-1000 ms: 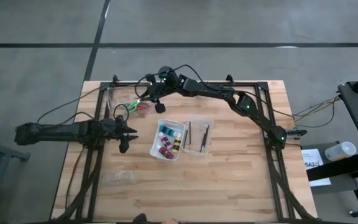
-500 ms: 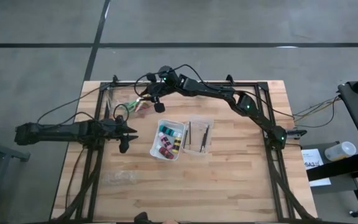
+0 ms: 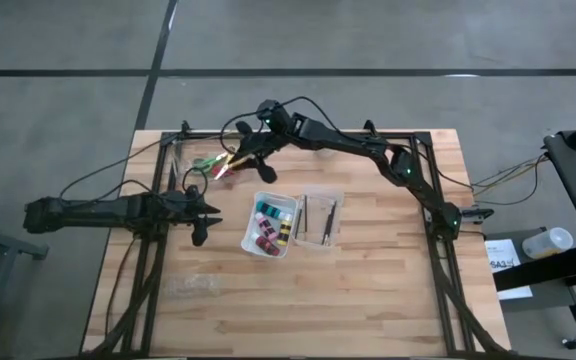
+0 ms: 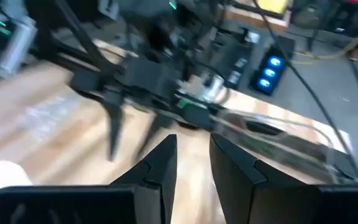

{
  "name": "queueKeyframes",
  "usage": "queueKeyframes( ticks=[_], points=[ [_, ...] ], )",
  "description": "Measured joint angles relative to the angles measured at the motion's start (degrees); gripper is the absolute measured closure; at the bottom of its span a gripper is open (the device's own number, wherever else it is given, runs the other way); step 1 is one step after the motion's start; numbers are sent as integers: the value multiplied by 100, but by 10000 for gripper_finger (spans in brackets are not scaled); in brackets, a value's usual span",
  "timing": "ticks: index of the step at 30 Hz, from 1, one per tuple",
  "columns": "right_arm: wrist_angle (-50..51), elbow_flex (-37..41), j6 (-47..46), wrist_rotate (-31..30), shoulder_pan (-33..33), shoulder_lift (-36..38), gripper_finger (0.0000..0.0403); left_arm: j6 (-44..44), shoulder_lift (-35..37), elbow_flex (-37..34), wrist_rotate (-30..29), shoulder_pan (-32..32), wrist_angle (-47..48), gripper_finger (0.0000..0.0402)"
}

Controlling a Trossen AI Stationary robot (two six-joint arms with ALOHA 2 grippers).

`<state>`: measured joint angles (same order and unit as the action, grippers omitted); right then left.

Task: Pick & Place Paint Supplies
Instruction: Return to Home Position

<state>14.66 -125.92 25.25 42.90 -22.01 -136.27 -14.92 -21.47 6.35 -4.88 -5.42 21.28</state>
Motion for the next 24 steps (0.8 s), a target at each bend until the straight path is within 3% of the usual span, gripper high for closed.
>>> queueKeyframes(
  ticks=[5,13,18,24],
  points=[
    [-21,165,-182,347,3,283,310,0,-2,0,-1,0,-2,251],
    [-754,1207,-355,29,14,1098,310,0,-4,-2,-1,1,-4,251],
    [-2281,2529,-978,-890,47,2022,310,0,-4,-2,-1,-1,-7,251],
    [-3379,4370,-1436,-2319,348,3083,310,0,-4,-2,-1,-1,-11,251]
  ],
)
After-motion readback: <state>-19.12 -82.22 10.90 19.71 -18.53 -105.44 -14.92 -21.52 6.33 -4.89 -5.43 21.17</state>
